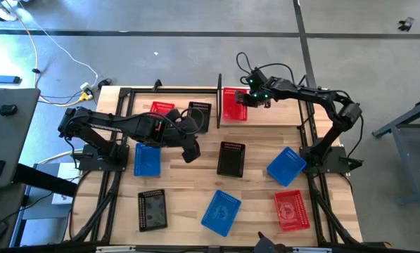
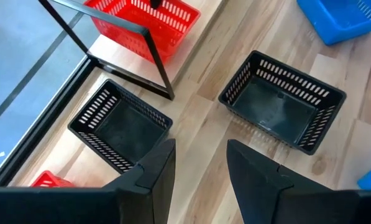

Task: Stack baskets on shelf by color
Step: Put the middle red bin on the shelf, then put the top right blue bin on the shelf

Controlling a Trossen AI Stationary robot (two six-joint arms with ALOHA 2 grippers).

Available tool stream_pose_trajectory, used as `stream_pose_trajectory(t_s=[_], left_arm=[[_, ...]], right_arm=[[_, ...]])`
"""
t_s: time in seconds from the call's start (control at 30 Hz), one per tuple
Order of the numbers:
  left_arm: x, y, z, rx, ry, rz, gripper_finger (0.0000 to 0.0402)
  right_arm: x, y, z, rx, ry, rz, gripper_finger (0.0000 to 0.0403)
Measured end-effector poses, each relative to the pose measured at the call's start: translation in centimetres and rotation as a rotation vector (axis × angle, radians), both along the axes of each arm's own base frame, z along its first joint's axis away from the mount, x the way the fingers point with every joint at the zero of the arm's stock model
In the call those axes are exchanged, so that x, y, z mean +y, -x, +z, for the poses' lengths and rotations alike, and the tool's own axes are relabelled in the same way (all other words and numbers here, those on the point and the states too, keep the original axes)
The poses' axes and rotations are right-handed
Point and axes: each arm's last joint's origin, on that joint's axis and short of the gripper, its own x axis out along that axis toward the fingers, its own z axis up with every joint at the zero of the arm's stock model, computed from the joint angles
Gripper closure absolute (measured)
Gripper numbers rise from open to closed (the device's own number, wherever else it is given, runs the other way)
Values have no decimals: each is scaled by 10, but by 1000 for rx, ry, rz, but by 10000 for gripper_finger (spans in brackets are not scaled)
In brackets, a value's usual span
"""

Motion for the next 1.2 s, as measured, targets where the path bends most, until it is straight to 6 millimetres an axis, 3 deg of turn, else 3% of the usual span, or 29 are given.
stream_pose_trajectory(t_s=[0.3,0.57,0.77,1.2], left_arm=[[0,-1,0,-7,-2,-1,268],[0,-1,0,-6,-3,-1,268],[0,-1,0,-6,-4,0,268],[0,0,0,-4,-4,0,268]], right_arm=[[0,0,0,3,5,0,396],[-1,0,0,15,20,-10,323],[-1,2,1,27,24,-18,298],[14,28,36,84,116,23,299]])
